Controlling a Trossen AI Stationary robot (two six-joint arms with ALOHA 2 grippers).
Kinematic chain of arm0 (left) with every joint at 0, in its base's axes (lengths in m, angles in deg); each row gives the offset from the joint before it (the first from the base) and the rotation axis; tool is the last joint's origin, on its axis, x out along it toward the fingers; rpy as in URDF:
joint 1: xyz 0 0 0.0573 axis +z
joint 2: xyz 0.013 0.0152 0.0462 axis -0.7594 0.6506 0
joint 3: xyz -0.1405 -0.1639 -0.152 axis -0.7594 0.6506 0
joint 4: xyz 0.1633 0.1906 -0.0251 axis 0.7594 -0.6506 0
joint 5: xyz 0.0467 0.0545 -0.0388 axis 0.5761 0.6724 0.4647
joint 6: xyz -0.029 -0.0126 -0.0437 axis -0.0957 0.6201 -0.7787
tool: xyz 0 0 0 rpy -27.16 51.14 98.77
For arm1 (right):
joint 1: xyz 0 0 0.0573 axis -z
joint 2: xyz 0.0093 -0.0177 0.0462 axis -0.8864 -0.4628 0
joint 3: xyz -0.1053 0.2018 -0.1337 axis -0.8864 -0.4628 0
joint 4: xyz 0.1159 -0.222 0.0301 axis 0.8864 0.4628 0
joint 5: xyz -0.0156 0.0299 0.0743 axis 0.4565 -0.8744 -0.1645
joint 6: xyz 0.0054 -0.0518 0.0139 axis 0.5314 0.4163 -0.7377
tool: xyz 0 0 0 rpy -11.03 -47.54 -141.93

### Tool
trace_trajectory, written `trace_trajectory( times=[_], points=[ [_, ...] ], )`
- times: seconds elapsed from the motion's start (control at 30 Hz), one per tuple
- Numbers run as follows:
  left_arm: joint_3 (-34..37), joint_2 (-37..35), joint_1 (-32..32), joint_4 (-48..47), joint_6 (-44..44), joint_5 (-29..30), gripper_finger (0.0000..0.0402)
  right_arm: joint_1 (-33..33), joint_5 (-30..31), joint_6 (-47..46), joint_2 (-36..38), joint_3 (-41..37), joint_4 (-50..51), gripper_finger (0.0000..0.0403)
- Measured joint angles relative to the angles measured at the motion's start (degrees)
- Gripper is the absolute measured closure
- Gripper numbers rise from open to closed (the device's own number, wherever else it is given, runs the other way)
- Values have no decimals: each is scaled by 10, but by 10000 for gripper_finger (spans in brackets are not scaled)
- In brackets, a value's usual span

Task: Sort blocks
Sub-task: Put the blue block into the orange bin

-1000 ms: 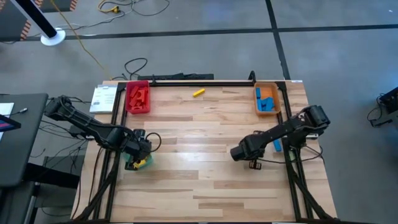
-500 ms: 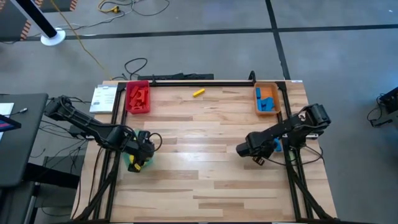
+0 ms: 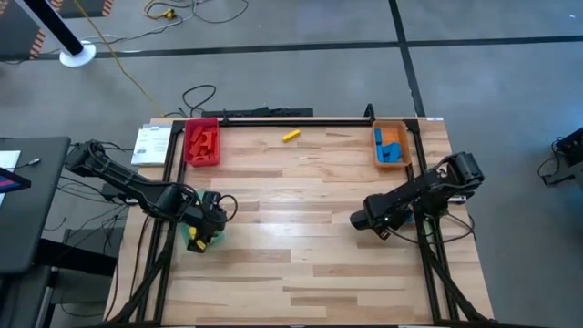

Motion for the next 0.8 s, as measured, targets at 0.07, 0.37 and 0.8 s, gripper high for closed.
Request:
trace_trajectory(
  times=[0.07,0.37,0.8],
  points=[
    [0,0,0,1,0,0,179,6,0,0,0,0,2,294],
    [0,0,0,4,0,0,179,20,-6,27,0,13,33,294],
    [0,0,0,17,13,6,179,34,-19,33,-30,15,61,317]
  ],
)
